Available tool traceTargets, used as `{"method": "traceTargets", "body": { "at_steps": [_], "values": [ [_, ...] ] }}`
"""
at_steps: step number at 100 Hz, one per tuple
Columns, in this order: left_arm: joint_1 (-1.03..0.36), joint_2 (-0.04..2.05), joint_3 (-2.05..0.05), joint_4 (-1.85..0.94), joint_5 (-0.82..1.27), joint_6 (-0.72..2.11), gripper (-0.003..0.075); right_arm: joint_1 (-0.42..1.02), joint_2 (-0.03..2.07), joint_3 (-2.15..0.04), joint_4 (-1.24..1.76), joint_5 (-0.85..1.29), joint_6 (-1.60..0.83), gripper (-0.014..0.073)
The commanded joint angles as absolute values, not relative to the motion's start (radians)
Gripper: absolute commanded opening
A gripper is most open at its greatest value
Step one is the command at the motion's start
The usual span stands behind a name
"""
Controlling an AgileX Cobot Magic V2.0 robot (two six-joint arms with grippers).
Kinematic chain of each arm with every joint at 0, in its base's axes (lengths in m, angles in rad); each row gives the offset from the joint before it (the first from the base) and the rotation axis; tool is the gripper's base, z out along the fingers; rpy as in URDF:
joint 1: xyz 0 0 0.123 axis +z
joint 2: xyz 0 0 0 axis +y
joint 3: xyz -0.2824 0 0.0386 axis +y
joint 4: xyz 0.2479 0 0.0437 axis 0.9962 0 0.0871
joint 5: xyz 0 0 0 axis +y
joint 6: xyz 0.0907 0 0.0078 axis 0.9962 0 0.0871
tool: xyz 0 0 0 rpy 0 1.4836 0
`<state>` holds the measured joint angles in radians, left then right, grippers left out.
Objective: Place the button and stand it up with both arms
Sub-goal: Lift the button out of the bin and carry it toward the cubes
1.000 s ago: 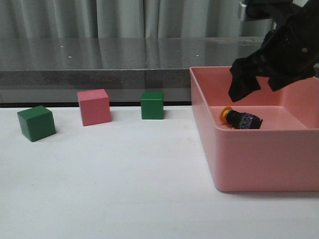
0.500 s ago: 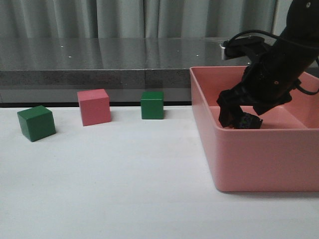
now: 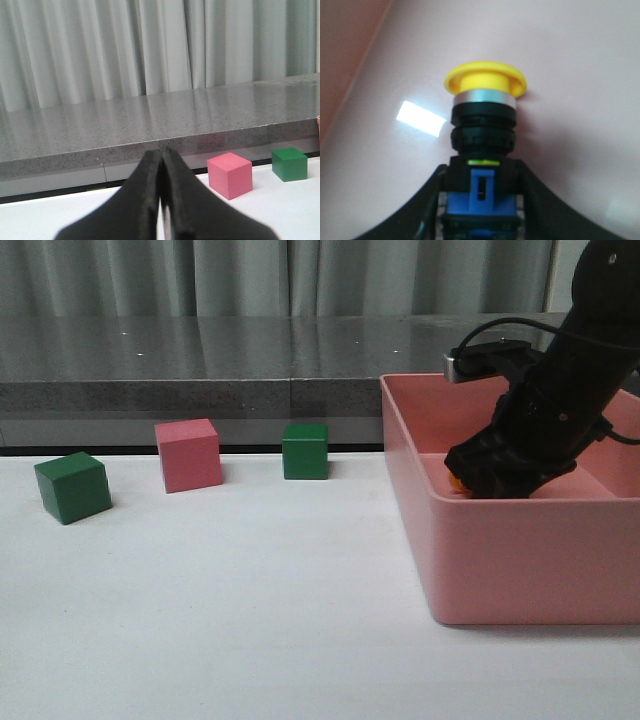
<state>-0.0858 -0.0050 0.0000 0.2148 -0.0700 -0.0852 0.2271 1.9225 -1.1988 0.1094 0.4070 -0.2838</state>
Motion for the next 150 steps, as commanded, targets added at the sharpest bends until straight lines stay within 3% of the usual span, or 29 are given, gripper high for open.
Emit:
{"method": "traceTargets", "body": {
  "at_steps": [1, 27, 50, 84, 150],
  "values": [
    [-0.082, -0.035, 0.044, 0.212, -0.143, -0.095, -0.0019, 0.222, 1.811, -1.280, 0.107, 0.465, -0.295, 0.0087],
    [-0.082, -0.035, 0.044, 0.212, -0.143, -0.095, -0.0019, 0.275, 1.637, -1.490, 0.134, 0.704, -0.321, 0.0086],
    [-0.082, -0.035, 0.044, 0.212, -0.143, -0.095, -0.0019, 0.451, 1.652, -1.625, 0.260, 0.836, -0.659, 0.0086],
    [-0.082, -0.035, 0.044, 0.212, -0.143, -0.095, -0.0019, 0.646, 1.880, -1.627, 0.294, 0.779, -0.929, 0.0086],
    [-0.082, -0.035, 0.044, 0.212, -0.143, -0.095, -0.0019, 0.716, 2.140, -1.720, 0.307, 0.649, -1.009, 0.0088]
  ]
}}
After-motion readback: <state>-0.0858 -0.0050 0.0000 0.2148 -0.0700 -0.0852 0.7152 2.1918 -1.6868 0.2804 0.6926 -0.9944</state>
